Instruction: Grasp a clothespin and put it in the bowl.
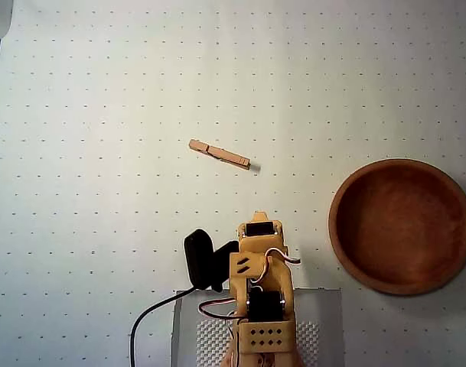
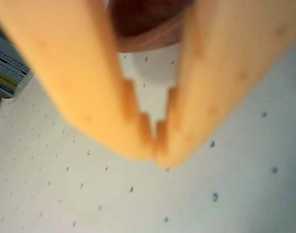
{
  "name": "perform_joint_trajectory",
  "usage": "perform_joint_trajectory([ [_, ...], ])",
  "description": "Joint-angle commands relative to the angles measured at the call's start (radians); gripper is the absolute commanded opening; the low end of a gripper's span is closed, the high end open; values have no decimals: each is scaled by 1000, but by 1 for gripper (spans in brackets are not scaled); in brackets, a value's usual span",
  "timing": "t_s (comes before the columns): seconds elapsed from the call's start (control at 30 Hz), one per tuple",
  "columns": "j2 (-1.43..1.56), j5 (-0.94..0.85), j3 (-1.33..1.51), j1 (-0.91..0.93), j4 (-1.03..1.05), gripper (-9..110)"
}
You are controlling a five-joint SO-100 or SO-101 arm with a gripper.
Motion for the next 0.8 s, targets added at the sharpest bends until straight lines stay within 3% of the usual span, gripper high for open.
perform_joint_trajectory([
  [0.0,-6,-67,-199,-12,3,-3],
  [0.17,-224,-245,-419,-14,3,-3],
  [0.77,-1262,-591,-1223,-3,3,-3],
])
